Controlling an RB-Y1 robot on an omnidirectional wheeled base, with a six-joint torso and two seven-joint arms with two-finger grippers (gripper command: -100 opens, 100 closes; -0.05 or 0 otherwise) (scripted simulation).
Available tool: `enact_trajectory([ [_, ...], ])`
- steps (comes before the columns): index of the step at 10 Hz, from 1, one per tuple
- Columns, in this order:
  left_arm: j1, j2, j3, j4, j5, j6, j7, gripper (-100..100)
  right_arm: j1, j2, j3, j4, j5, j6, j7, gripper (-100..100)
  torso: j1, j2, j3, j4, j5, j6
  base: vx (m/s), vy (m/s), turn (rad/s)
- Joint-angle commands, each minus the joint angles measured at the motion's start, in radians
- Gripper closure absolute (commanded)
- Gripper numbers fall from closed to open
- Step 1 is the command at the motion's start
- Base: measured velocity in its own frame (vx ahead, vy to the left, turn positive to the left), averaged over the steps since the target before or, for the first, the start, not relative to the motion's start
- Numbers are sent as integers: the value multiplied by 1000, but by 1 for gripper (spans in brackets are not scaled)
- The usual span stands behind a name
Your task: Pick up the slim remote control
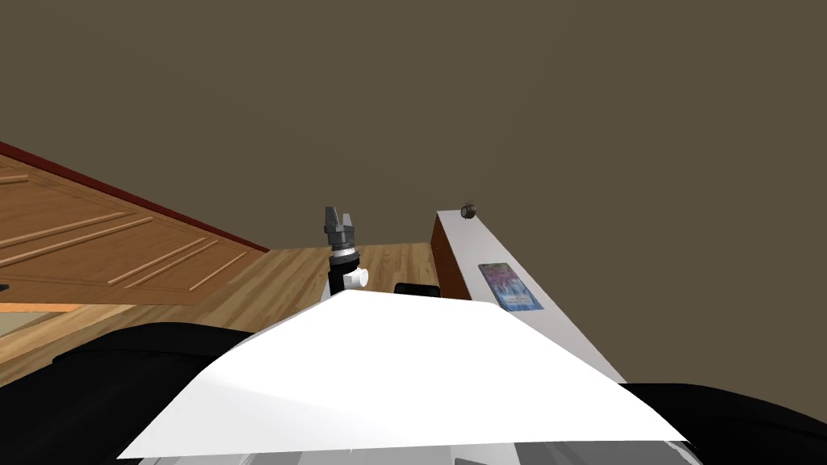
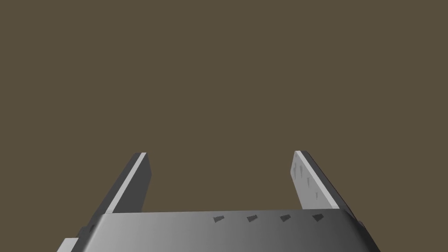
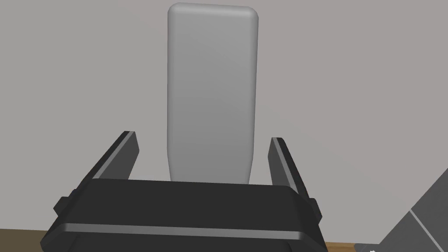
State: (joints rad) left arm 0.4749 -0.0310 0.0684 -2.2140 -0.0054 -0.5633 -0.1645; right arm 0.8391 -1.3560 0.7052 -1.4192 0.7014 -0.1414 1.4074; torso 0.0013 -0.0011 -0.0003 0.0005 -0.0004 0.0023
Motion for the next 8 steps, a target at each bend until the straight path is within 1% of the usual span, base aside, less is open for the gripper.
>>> enact_trajectory([
  [1,0,0,0,0,0,0,0,0,0,0,0,0,0,0,0,-100,0,0,0,0,0,0,-34,-2,38],
  [2,0,0,0,0,0,0,0,0,-2,2,1,3,0,-1,-1,100,0,-2,-1,0,0,1,-6,-1,-11],
  [6,0,0,0,0,0,0,0,0,-1,2,1,3,0,-1,-1,100,0,-5,-3,-1,0,0,0,0,0],
  [7,0,0,0,0,0,0,0,0,-1,2,1,3,0,-1,-1,0,0,-5,-3,-1,0,0,0,0,0],
  [8,0,0,0,0,0,0,0,0,16,-26,-9,-25,-2,1,8,100,0,-5,-3,-1,0,0,47,7,-245],
])
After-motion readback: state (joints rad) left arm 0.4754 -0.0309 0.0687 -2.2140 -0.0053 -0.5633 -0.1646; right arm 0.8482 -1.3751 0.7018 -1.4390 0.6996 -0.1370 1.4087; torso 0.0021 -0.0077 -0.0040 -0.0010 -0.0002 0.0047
